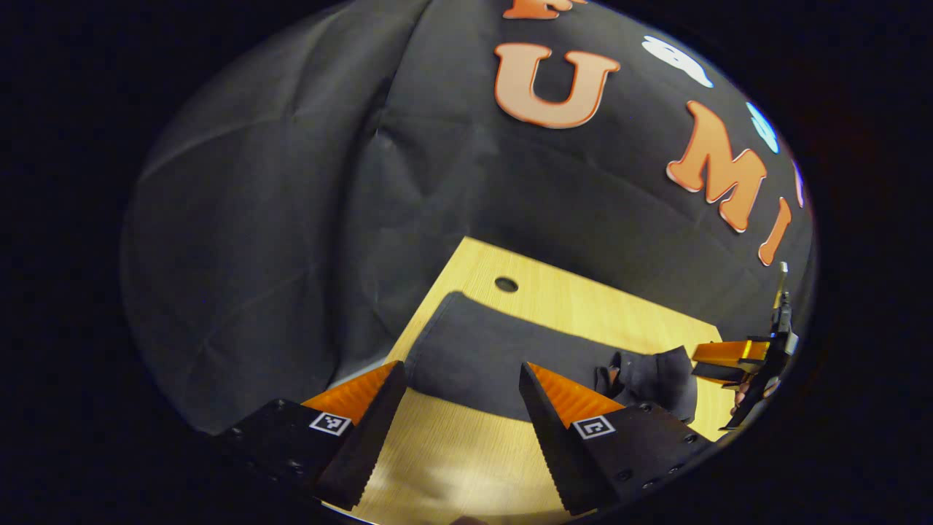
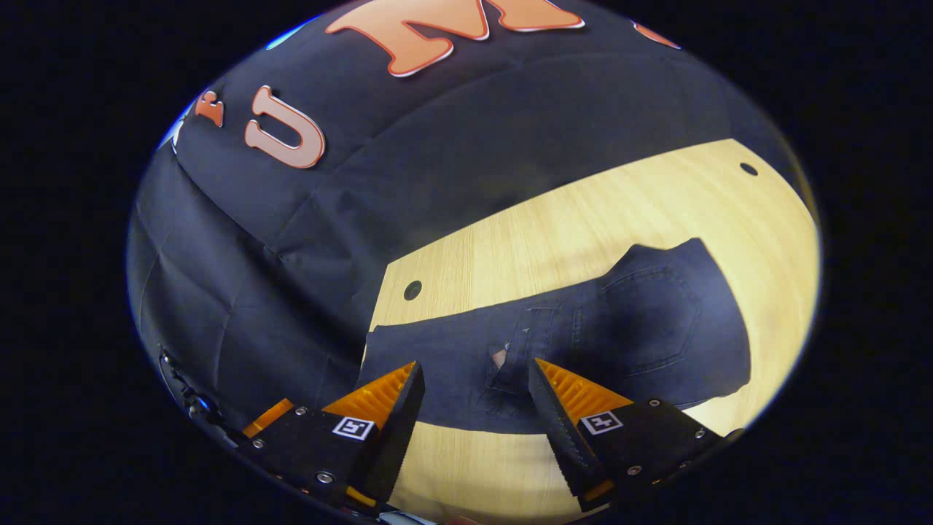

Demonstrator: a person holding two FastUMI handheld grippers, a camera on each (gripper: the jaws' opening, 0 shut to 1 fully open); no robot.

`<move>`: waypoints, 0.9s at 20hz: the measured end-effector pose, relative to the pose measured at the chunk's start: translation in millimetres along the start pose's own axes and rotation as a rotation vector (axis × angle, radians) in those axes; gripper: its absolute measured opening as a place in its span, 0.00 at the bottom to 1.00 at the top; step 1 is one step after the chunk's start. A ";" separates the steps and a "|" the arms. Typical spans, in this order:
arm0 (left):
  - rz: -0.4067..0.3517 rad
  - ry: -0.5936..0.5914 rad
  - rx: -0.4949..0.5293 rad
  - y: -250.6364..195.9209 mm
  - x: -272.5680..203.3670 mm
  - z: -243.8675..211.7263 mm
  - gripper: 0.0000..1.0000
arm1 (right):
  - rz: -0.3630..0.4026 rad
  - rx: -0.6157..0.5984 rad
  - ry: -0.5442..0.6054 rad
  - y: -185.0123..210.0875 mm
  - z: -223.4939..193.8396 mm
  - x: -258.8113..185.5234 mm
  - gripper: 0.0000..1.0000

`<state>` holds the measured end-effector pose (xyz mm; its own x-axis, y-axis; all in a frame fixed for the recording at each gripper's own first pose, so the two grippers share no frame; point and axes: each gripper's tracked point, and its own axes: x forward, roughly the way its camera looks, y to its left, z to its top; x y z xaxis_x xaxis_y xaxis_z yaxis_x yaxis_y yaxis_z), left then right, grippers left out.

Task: Grasp the waist and the cuffs of the jeans and fold them to make the two legs overlap; first hold the waist and fold one-third of the jeans toward the cuffs, then hold the cuffs and fold the remaining one-third in the same direction to finish folding.

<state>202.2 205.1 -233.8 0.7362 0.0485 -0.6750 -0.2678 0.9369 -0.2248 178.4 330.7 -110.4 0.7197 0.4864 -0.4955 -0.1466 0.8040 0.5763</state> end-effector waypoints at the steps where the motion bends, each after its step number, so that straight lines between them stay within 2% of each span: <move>1: 0.020 0.039 -0.001 3.2 11.4 -6.4 0.95 | -0.015 -0.007 -0.026 -4.7 5.8 -7.5 0.89; 2: 0.034 0.082 -0.005 3.2 22.6 -12.0 0.95 | -0.039 -0.008 -0.049 -11.1 10.7 -15.7 0.91; 5: 0.014 0.184 -0.058 4.0 49.3 -24.8 0.95 | -0.087 -0.002 -0.109 -27.6 26.2 -40.5 0.96; 6: 0.030 0.227 -0.074 10.7 56.8 -29.6 0.96 | -0.103 0.001 -0.131 -33.2 30.8 -46.4 0.96; 7: 0.058 0.266 -0.082 17.0 65.2 -34.0 0.92 | -0.116 -0.005 -0.151 -38.8 35.8 -52.5 0.96; 8: 0.090 0.304 -0.091 20.0 73.3 -41.8 0.96 | -0.133 -0.007 -0.172 -45.5 40.5 -59.3 0.97; 14: 0.147 0.504 -0.255 28.3 108.1 -73.1 0.96 | -0.175 0.010 -0.237 -63.8 57.2 -82.5 0.97; 16: 0.182 0.535 -0.270 32.7 120.6 -76.6 0.96 | -0.177 0.011 -0.238 -65.8 57.5 -85.9 0.97; 18: 0.247 0.551 -0.241 41.1 130.9 -79.9 0.96 | -0.178 0.007 -0.232 -68.7 56.3 -88.3 0.97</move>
<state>237.9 222.3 -387.5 0.2250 0.0077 -0.9743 -0.5674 0.8140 -0.1246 163.1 213.2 -69.6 0.8699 0.2456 -0.4277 0.0003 0.8670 0.4983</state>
